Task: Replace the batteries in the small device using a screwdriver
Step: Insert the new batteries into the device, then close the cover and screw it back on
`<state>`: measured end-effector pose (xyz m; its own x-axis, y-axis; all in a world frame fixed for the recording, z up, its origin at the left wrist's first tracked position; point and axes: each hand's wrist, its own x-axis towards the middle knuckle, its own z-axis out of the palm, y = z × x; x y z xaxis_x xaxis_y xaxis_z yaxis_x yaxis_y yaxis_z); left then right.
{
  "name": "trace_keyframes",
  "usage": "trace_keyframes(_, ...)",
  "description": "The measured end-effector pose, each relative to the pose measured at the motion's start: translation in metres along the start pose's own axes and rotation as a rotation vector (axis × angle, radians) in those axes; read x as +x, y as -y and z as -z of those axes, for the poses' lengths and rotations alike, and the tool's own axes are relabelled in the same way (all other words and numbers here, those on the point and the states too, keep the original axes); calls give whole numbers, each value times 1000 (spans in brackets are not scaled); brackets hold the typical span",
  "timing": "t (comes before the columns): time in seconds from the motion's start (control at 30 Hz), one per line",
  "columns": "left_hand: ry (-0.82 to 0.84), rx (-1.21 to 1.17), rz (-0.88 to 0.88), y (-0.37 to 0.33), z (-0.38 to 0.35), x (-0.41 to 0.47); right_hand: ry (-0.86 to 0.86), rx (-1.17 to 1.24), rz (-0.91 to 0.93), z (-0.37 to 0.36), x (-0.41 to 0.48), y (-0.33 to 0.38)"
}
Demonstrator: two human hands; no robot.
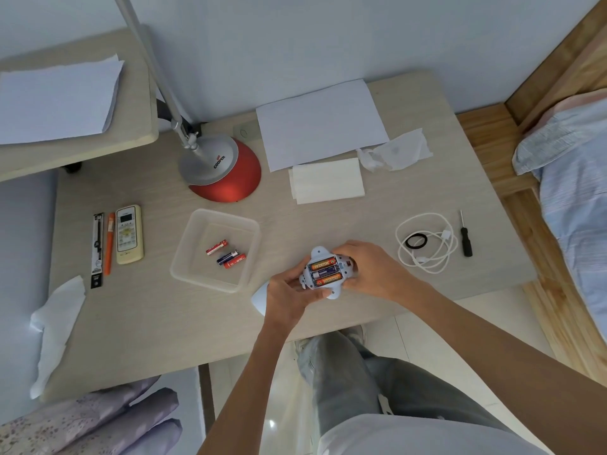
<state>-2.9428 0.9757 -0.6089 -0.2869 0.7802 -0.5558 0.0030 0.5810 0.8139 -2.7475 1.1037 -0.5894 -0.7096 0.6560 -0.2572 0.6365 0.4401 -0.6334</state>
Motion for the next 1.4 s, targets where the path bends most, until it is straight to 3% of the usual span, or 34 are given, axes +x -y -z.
trace_keyframes(0.1, -48, 142, -59, -10, -3, -11, -18, 21, -7, -2, 0, 0)
trace_keyframes(0.27, -261, 488, -378, -11, 24, -39, -31, 50, -17, -4, -2, -1)
trace_keyframes(0.37, -341, 674, -472, -7, 52, -51, -31, 56, -19, -5, -2, -1)
trace_keyframes(0.67, -219, 1030, -470, 22, 67, -49, -24, 36, -16, -7, -3, -2)
trace_keyframes(1.0, -154, 1006, -478, 27, 65, -38, -9, 32, -31, -7, -3, 0)
trace_keyframes(1.23, -104, 701, -585, -33, 44, -38, -20, 31, -45, -8, -3, 2)
trace_keyframes(1.4, -55, 727, -742, -55, 25, -25, -37, 34, -48, -7, -4, 4)
